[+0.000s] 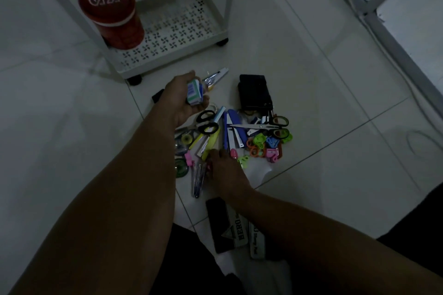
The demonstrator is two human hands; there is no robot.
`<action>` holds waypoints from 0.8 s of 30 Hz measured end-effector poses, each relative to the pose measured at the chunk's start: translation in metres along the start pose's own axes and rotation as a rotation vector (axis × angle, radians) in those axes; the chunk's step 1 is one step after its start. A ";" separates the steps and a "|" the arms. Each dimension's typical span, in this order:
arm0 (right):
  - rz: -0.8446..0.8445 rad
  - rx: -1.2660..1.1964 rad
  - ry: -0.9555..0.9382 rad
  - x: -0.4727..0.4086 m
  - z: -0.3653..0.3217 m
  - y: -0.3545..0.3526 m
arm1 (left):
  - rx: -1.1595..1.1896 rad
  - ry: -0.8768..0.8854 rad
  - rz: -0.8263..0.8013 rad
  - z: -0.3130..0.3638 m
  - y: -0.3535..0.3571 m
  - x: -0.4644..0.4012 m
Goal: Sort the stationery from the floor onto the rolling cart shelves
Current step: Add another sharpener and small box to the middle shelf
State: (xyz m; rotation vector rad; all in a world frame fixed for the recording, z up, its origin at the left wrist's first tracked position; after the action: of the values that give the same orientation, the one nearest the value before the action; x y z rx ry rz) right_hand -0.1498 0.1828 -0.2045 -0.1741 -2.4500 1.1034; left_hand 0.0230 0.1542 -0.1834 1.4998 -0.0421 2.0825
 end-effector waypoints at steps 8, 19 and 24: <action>0.160 -0.022 0.059 -0.011 0.016 -0.018 | -0.335 -0.155 0.170 -0.032 -0.026 0.000; 0.455 -0.221 -0.081 -0.029 -0.009 -0.073 | -0.613 0.044 0.173 -0.040 -0.004 0.005; 0.284 -0.183 -0.156 -0.054 -0.009 -0.101 | -0.321 -0.146 0.042 -0.056 0.005 0.018</action>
State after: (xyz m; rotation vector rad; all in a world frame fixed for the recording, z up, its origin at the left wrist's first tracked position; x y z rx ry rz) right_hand -0.0916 0.1055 -0.1440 -0.5250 -2.7285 1.0362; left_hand -0.0316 0.1773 -0.1867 1.4568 -0.4453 1.8859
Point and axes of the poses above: each hand's wrist, its own x-axis away from the middle knuckle, its own y-axis out of the palm, z = x × y, the point moved 7 cm from there along -x, towards the middle knuckle, and after that the axes turned 15 degrees about -y, right-handed, at the moved point
